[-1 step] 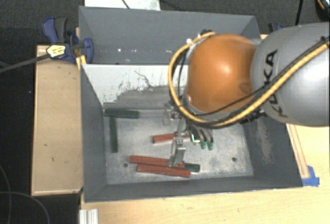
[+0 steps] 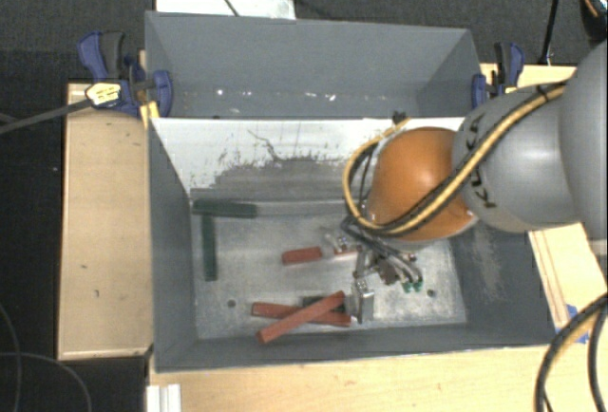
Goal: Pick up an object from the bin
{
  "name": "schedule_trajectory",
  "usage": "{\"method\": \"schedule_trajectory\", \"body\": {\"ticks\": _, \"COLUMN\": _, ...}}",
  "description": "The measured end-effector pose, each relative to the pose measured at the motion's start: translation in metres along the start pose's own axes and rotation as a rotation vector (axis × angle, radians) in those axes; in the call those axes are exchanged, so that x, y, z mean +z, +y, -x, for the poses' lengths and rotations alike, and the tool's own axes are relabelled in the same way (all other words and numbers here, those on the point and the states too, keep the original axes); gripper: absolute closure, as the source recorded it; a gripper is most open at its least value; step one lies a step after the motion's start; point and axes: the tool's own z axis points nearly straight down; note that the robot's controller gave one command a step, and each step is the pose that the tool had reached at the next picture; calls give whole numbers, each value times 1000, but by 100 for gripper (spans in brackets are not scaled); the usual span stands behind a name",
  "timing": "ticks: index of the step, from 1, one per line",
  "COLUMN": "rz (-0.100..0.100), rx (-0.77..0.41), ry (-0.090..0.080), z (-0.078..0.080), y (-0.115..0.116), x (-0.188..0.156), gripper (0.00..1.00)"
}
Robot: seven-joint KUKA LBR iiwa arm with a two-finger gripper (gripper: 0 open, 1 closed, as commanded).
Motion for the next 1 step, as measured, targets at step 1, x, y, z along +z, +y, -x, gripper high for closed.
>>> {"method": "schedule_trajectory", "body": {"ticks": 1, "rz": -2, "rx": -35, "ry": -15, "z": 61, "y": 4, "x": -2, "gripper": 0}}
